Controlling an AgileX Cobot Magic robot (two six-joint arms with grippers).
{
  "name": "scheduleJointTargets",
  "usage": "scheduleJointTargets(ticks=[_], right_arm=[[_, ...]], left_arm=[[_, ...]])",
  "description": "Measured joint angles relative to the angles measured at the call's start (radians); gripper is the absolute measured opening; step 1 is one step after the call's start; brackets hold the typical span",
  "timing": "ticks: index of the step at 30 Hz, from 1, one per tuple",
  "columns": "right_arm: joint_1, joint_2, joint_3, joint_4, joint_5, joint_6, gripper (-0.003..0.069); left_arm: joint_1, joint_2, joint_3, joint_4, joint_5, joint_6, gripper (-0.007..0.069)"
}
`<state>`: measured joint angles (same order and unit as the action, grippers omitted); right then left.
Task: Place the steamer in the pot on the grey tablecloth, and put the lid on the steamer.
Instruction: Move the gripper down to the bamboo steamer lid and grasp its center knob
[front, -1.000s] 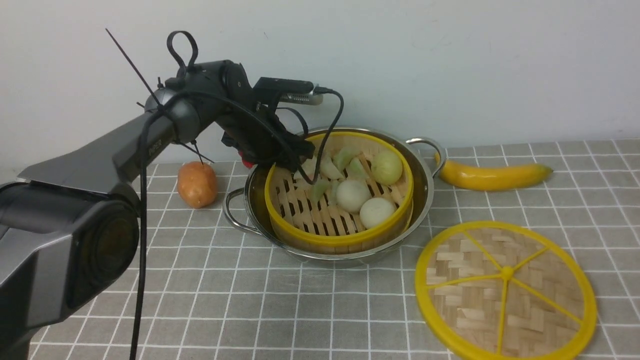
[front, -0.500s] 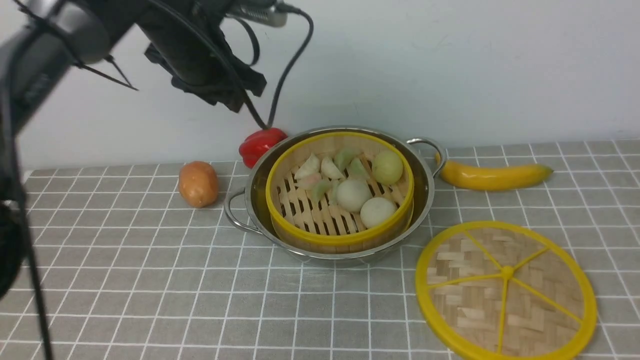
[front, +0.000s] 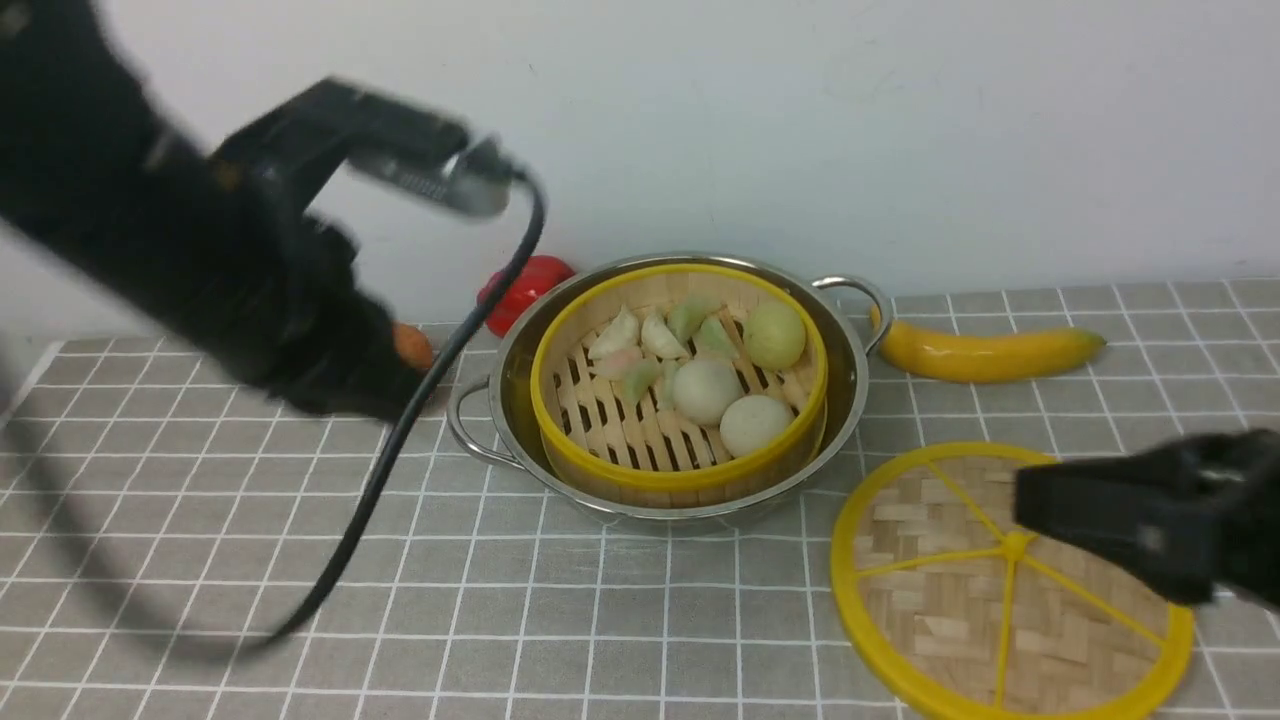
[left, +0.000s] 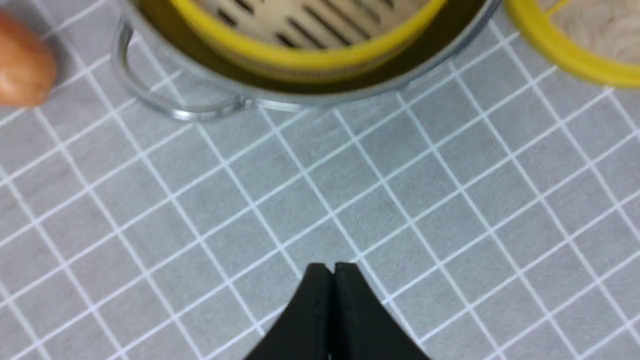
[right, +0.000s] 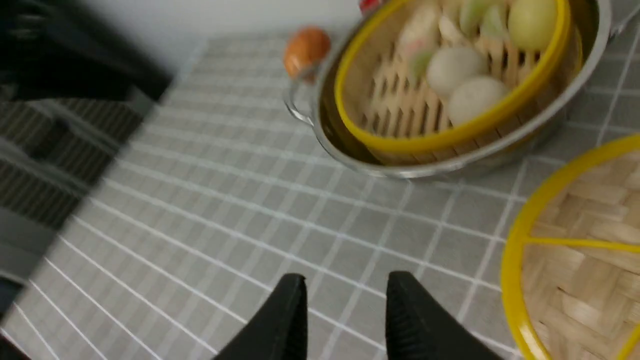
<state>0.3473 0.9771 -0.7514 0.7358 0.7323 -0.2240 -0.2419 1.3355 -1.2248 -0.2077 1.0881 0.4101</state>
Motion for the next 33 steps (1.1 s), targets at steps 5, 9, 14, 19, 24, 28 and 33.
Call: scheduleJointTargets(ticks=[5, 9, 14, 19, 24, 28, 33], right_arm=[[0.002, 0.265, -0.19, -0.266, 0.108, 0.109, 0.0243], [0.002, 0.419, -0.312, -0.56, 0.174, 0.269, 0.0243], [0.002, 0.507, -0.338, -0.697, 0.191, 0.312, 0.0243], [0.002, 0.58, -0.338, -0.712, 0.189, 0.313, 0.0243], [0.002, 0.649, -0.338, -0.719, 0.143, 0.313, 0.0243], [0.002, 0.697, -0.338, -0.741, 0.126, 0.313, 0.0243], [0.002, 0.761, -0.338, -0.755, 0.093, 0.317, 0.0243]], left_arm=[[0.0, -0.317, 0.349, -0.025, -0.351, -0.044, -0.0023], [0.0, -0.566, 0.589, -0.085, -0.586, -0.061, -0.0023], [0.0, -0.68, 0.682, -0.096, -0.641, -0.07, -0.0023], [0.0, -0.69, 0.696, -0.098, -0.634, -0.095, -0.0022], [0.0, -0.69, 0.696, -0.099, -0.634, -0.104, -0.0019], [0.0, -0.691, 0.696, -0.099, -0.633, -0.105, -0.0008], [0.0, -0.691, 0.696, -0.099, -0.633, -0.106, -0.0008]])
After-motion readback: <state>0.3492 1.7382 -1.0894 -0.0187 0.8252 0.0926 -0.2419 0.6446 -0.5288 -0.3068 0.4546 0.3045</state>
